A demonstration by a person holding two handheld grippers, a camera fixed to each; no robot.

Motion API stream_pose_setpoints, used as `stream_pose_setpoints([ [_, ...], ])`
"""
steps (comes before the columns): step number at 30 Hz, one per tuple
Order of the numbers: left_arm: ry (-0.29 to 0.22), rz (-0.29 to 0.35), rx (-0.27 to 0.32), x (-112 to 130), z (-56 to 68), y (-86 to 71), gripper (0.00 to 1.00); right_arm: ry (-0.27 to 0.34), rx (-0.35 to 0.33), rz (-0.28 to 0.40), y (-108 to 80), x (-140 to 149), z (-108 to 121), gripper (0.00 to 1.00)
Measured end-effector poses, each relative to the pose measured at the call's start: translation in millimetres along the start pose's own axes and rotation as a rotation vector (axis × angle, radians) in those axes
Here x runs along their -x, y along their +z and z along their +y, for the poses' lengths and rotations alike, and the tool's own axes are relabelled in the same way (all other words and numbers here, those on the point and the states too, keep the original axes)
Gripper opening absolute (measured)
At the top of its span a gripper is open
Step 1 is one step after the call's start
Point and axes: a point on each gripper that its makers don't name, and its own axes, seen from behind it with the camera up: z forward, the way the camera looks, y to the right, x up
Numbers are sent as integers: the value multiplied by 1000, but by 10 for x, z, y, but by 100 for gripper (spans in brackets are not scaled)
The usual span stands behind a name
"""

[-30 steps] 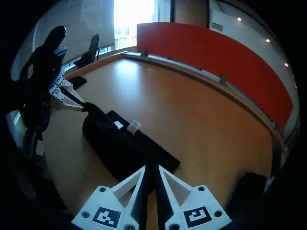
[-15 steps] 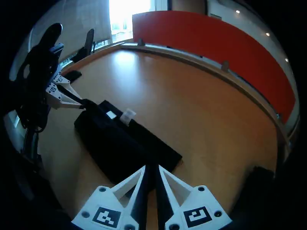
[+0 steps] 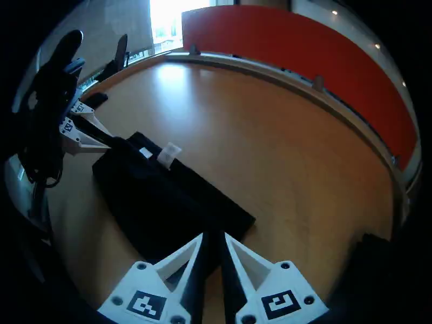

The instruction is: Fold towel

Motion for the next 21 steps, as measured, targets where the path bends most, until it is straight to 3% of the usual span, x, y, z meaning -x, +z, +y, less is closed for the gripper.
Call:
stream_pose_setpoints([
  [5,0,-3,-25,25,-76,49,38,-3,20,-10,52,31,58,35],
  [11,-2,-2,-49,31,-147,86,53,-14,50,-21,84,57,147,61],
  [13,-2,-2,-56,25,-175,91,61,-16,57,-22,91,58,168,65],
  [17,-5,-3,-68,6,-229,88,68,-12,67,-21,98,40,206,72],
  [19,-10,-3,-73,-12,-255,82,79,-8,73,-18,99,24,230,77],
  [21,-17,-1,-77,-34,-282,75,80,-4,78,-15,97,7,254,81],
])
